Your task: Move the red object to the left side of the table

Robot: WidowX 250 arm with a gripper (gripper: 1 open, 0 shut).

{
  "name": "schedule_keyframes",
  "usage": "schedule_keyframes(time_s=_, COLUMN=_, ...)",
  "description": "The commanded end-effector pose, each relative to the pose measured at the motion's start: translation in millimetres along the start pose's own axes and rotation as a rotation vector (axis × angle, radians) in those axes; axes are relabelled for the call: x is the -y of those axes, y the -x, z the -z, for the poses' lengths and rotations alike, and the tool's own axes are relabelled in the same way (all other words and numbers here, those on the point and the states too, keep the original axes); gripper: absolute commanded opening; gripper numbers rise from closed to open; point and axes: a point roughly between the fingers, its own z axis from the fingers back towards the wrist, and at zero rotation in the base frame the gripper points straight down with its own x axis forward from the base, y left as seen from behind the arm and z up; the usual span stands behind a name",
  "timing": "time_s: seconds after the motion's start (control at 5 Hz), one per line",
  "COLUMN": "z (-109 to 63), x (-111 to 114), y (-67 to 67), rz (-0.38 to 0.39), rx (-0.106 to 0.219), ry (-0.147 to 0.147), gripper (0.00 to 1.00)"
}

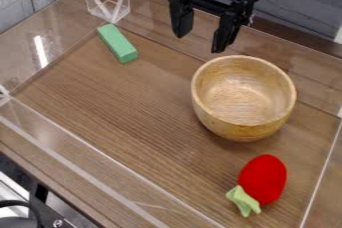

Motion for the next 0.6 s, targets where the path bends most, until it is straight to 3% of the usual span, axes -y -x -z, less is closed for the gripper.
schedule_keyframes(time_s=0.0, z=14.6, x=12, y=15.4, rz=0.067, rx=-0.026, ry=0.009, gripper=1.0)
schedule_keyframes(time_s=0.2, z=29.4, x=46, y=41.2, rz=0.156, rx=-0.029, ry=0.02, gripper=1.0)
schedule_keyframes(time_s=0.4, z=36.5, x=69, y=57.7, rz=0.138, rx=0.005, ry=0.033, gripper=1.0)
